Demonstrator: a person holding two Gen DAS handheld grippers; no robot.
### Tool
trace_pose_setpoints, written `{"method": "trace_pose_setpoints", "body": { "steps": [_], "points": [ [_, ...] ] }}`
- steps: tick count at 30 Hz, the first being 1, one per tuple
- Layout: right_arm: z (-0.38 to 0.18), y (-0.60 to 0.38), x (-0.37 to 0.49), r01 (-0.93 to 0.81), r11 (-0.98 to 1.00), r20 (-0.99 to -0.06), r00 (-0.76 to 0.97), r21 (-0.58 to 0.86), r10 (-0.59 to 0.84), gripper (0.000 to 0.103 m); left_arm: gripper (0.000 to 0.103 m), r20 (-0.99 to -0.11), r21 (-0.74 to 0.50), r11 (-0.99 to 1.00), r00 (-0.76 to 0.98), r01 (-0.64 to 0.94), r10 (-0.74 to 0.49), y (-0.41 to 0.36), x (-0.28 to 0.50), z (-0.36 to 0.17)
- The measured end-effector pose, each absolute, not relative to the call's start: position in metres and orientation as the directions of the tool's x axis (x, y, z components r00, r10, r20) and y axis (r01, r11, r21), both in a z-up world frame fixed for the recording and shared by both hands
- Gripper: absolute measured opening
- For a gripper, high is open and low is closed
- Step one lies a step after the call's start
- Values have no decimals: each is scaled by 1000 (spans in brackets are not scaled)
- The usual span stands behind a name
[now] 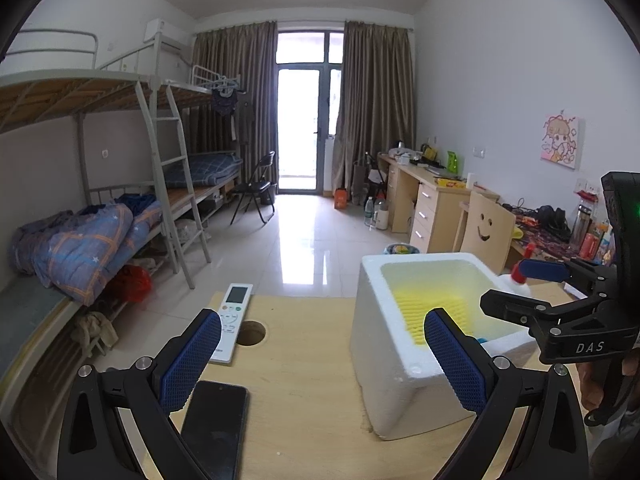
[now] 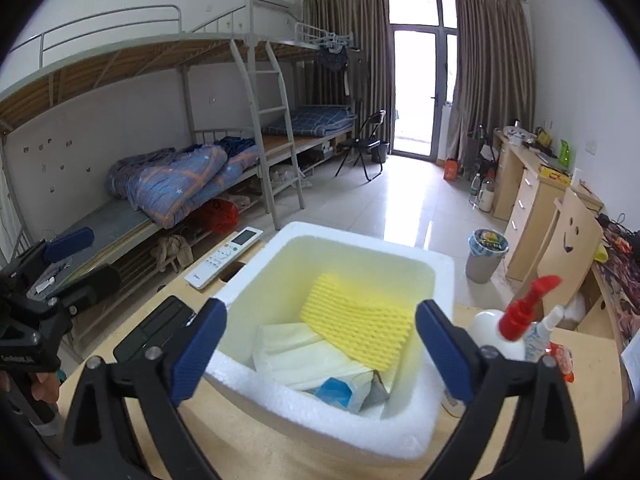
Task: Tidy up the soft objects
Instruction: 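Withdraw both tools from the box back toward the green packet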
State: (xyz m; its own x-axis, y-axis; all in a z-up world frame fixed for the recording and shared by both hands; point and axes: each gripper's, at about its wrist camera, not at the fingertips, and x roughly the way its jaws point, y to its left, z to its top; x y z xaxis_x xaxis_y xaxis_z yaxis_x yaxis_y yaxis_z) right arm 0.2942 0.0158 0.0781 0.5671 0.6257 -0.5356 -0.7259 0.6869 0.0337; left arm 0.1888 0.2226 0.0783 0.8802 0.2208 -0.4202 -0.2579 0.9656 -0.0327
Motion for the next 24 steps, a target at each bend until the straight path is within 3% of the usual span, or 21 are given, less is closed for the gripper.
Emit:
{"method": "trace_pose_setpoints", "body": {
  "steps": [24],
  "points": [
    [132, -53, 199, -698, 716, -378, 667, -16, 642, 102, 102, -331, 7, 988, 932, -156, 149, 149, 125, 126]
  ]
}}
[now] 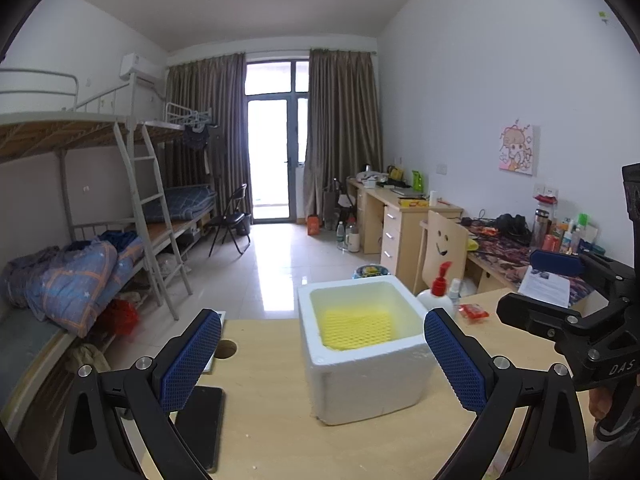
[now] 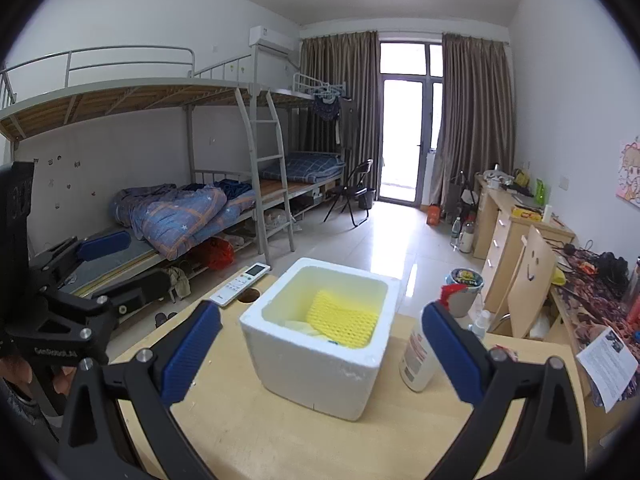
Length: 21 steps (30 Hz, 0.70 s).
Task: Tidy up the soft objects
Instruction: 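Withdraw both tools from the box back toward the green packet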
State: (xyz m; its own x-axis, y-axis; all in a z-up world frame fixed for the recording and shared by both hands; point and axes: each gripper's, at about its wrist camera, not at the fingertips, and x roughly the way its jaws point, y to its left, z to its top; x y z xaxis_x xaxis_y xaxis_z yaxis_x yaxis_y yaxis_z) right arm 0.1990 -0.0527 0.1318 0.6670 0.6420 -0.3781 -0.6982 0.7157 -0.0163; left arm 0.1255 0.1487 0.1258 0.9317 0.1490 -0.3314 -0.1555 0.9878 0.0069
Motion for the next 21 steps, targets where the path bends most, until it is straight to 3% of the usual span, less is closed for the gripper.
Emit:
{"method": "trace_pose_setpoints", "body": {
  "steps": [21],
  "points": [
    [117, -116, 127, -668, 744, -308, 710, -12, 633, 102, 102, -292, 60, 995, 952, -80, 94, 84, 63, 117]
  ]
}}
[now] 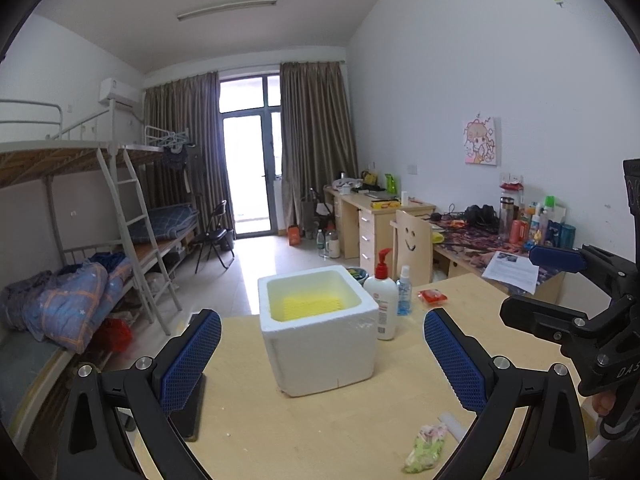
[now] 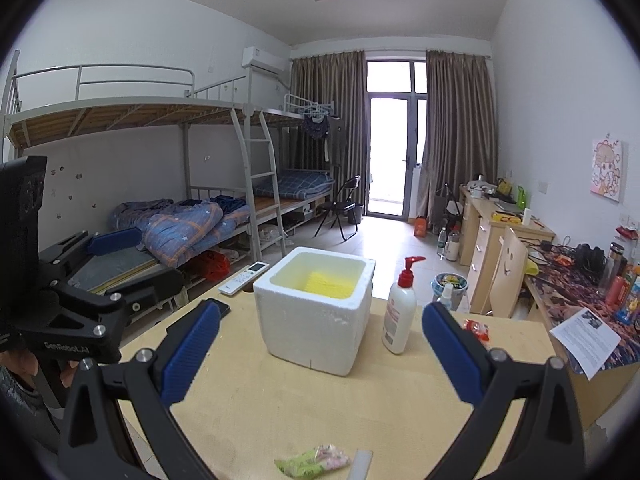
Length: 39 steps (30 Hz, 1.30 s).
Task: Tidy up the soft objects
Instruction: 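Withdraw both tools from the box back toward the green packet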
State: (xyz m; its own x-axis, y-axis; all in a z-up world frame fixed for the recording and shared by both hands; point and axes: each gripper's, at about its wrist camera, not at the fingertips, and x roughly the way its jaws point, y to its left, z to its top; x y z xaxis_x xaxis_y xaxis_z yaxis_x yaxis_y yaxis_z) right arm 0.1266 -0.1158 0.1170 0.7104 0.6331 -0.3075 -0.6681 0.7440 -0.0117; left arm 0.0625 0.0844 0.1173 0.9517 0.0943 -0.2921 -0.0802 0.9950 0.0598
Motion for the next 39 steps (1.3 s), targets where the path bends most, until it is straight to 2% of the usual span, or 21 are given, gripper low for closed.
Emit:
{"method": "trace_pose_setpoints", "body": {
  "steps": [13, 23, 39],
  "points": [
    [92, -134, 102, -635, 773, -297, 738, -3, 605, 102, 102, -270, 31, 998, 961, -58, 64, 77, 33, 93],
    [82, -147, 84, -626, 780, -250, 753, 15, 609, 102, 102, -203, 13, 997, 976, -75, 76, 72, 11, 84],
    [58, -159, 67, -605, 796, -226, 771, 31, 595, 102, 102, -177, 42, 995, 980, -90, 96, 55, 2, 53]
  ]
}}
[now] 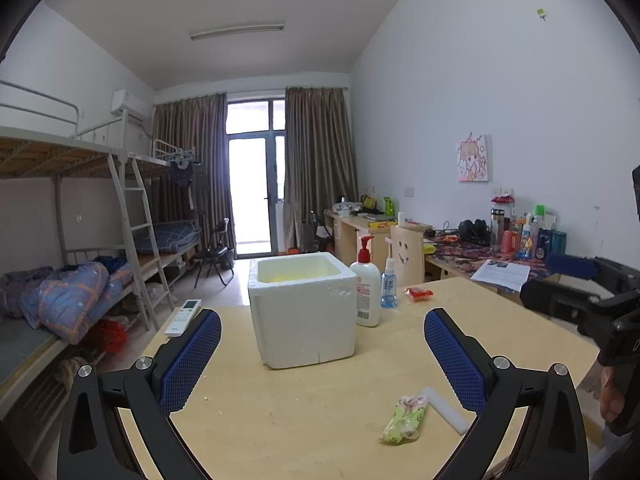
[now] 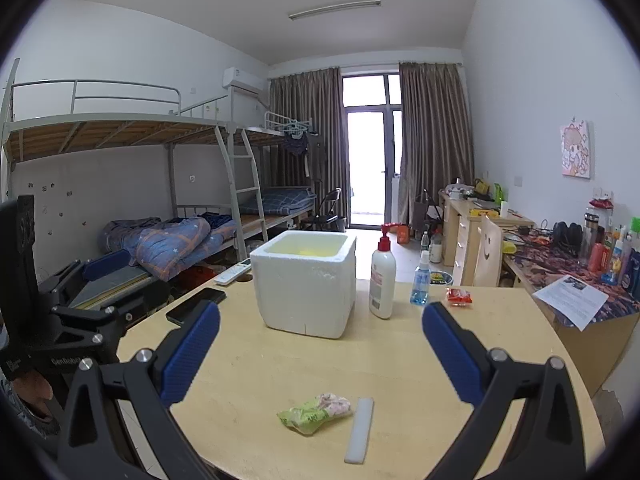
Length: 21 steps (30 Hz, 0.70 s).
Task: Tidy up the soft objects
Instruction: 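Withdraw both tools from the box back toward the green packet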
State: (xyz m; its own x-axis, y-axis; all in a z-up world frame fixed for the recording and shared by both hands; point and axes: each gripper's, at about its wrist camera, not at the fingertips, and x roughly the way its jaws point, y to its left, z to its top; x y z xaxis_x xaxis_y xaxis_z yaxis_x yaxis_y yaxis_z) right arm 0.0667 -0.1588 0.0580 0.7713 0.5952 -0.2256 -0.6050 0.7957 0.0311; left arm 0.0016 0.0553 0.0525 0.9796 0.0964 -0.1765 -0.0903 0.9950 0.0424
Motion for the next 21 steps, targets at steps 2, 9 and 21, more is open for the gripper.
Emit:
{"method": "trace_pose_setpoints", "body": {
  "steps": [2, 9, 21],
  "points": [
    [55, -161, 65, -590, 807, -206, 787, 26, 582, 102, 102, -178, 44, 996, 980, -82, 89, 52, 3, 45],
    [40, -166, 64, -562, 827, -197, 810, 15, 553, 102, 102, -182, 55, 997, 981, -60, 70, 45, 4, 25],
    [19, -174, 71, -522, 853, -230, 827, 24, 513, 102, 102, -213, 59, 997, 976, -39, 51, 37, 13, 2]
  ]
}}
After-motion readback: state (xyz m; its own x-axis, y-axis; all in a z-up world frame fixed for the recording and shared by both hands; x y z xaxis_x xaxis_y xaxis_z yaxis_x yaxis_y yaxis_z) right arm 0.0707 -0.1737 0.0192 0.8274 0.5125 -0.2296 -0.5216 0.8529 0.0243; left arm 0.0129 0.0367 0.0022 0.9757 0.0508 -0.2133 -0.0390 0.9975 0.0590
